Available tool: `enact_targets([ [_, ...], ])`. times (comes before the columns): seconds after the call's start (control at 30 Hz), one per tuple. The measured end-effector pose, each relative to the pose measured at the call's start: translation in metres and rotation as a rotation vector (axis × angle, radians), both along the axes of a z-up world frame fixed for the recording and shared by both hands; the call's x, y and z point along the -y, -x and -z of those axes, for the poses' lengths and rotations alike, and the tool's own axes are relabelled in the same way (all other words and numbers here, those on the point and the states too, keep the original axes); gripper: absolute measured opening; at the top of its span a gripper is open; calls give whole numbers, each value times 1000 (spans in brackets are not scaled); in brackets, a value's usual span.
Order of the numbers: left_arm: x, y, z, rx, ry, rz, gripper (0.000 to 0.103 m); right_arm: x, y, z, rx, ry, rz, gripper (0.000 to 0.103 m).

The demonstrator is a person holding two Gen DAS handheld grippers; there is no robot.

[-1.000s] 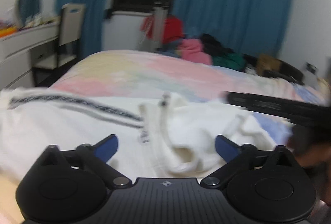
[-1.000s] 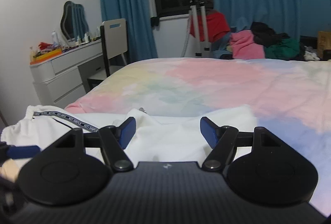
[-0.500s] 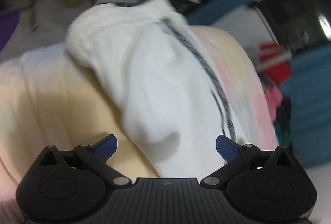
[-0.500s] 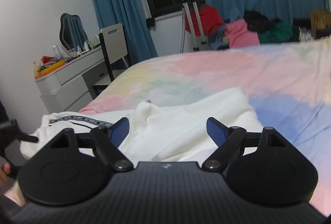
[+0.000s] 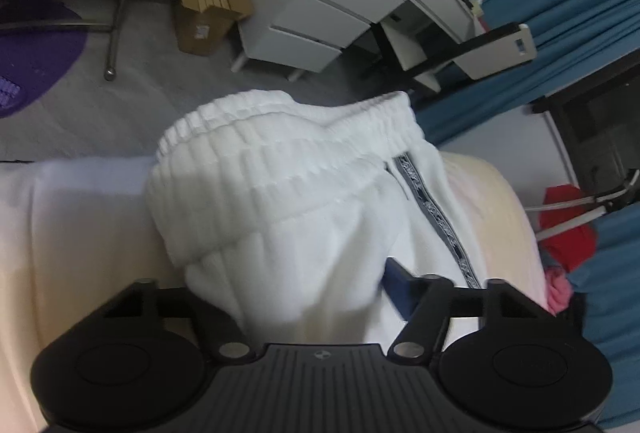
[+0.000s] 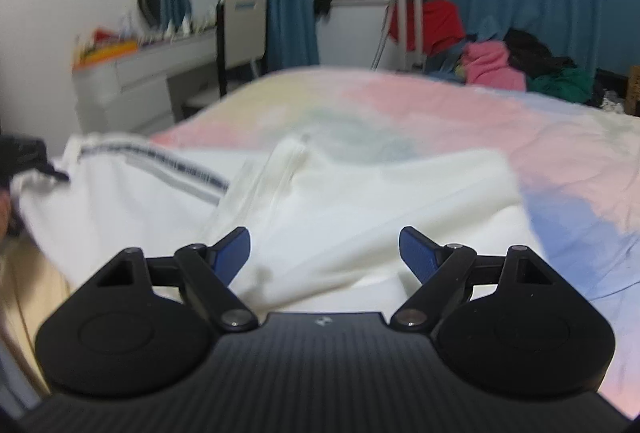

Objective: Fold clothes

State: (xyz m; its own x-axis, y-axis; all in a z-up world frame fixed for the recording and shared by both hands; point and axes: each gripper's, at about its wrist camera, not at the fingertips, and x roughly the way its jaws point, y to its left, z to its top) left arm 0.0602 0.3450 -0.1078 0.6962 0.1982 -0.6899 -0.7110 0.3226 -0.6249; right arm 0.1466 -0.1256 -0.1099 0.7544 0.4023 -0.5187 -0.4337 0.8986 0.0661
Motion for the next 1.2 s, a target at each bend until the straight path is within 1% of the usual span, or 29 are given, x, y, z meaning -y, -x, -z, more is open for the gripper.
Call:
enact_targets([
  [0.03, 0, 0, -2, 3, -16, 3, 52, -6, -1, 5, -19, 20, -10, 83],
  [0.07, 0, -1, -4, 5, -34, 7, 48, -11, -1, 12, -43, 39, -15, 83],
  [0.13, 4, -5, -12, 9, -83, 29, 32, -19, -1, 22, -56, 78, -11, 83],
  [0.17, 8, -6, -17, 10, -114, 38, 29, -21, -1, 23, -48, 88, -9, 83],
  [0.2, 11, -6, -21, 11, -145, 47, 23, -23, -1, 24, -44, 92, -6, 83],
  [0.27, 22, -11, -35, 14, -238, 70, 17, -19, -2, 21, -58, 59, 9, 83],
  [0.37, 49, -13, -65, 44, -393, 97, 15, -4, -3, 14, -72, -8, 49, 83],
  [0.53, 120, -13, -120, 141, -619, 133, 14, 31, -4, -2, -45, -73, 176, 83],
  [0.67, 186, -22, -155, 216, -710, 173, 13, 67, -7, -18, -21, -162, 280, 83],
  [0.83, 282, -43, -176, 295, -823, 235, 11, 114, -11, -29, -1, -271, 415, 83],
  [0.97, 360, -66, -167, 335, -887, 307, 11, 153, -18, -31, 2, -339, 518, 83],
  [1.03, 403, -77, -151, 344, -931, 369, 11, 171, -21, -31, 1, -378, 564, 83],
  [1.1, 443, -85, -130, 339, -991, 452, 11, 189, -23, -29, -2, -424, 615, 83],
  [1.2, 502, -96, -80, 290, -1114, 627, 11, 212, -27, -23, -20, -492, 673, 83],
])
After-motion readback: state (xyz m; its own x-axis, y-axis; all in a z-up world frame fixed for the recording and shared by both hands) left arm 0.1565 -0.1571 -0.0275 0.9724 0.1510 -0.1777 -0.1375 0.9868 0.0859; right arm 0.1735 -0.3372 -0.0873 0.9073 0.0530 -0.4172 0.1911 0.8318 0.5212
